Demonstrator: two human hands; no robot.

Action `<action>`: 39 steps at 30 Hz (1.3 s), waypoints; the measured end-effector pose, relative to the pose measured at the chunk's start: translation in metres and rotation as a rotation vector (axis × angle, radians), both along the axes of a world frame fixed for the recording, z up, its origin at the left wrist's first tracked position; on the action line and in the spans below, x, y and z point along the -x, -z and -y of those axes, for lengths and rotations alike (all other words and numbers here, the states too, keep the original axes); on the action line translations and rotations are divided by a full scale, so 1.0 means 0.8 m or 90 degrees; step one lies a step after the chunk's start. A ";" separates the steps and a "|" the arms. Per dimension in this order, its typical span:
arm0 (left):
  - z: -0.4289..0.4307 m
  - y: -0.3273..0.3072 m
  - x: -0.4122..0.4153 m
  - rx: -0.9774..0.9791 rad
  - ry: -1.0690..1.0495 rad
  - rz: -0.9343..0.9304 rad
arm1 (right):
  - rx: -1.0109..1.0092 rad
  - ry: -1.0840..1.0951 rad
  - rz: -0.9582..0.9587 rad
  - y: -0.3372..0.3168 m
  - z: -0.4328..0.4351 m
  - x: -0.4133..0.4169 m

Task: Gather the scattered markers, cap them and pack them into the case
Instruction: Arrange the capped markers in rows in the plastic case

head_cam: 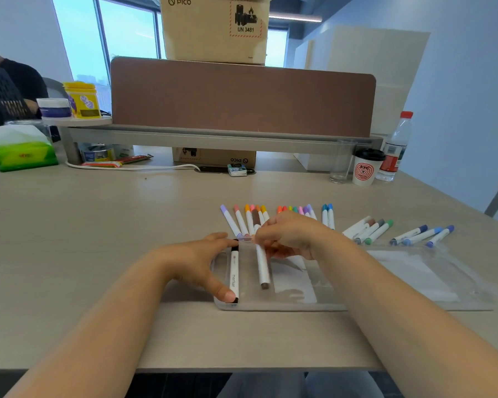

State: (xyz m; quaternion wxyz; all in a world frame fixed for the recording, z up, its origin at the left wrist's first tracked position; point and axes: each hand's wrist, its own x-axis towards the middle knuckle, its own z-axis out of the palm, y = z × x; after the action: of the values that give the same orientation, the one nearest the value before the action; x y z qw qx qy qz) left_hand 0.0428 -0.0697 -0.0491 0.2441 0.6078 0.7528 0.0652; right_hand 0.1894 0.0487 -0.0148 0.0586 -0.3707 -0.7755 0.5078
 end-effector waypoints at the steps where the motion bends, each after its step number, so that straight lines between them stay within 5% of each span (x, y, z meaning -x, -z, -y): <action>1: 0.000 0.000 0.000 0.001 0.002 -0.001 | -0.001 0.003 0.001 0.002 0.002 0.002; 11: 0.001 0.001 0.001 0.011 0.002 -0.019 | 0.137 -0.024 -0.044 0.007 0.009 -0.001; 29: 0.000 -0.004 -0.003 0.009 0.000 -0.028 | -0.081 0.026 0.065 0.034 0.023 0.021; 39: 0.000 -0.004 -0.003 0.008 0.002 -0.022 | -0.017 -0.050 0.044 0.027 0.014 0.007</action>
State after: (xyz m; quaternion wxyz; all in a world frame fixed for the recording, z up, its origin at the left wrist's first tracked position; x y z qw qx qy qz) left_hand 0.0452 -0.0695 -0.0459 0.2349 0.6084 0.7564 0.0492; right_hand 0.1837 0.0378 -0.0361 0.0170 -0.3561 -0.7978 0.4862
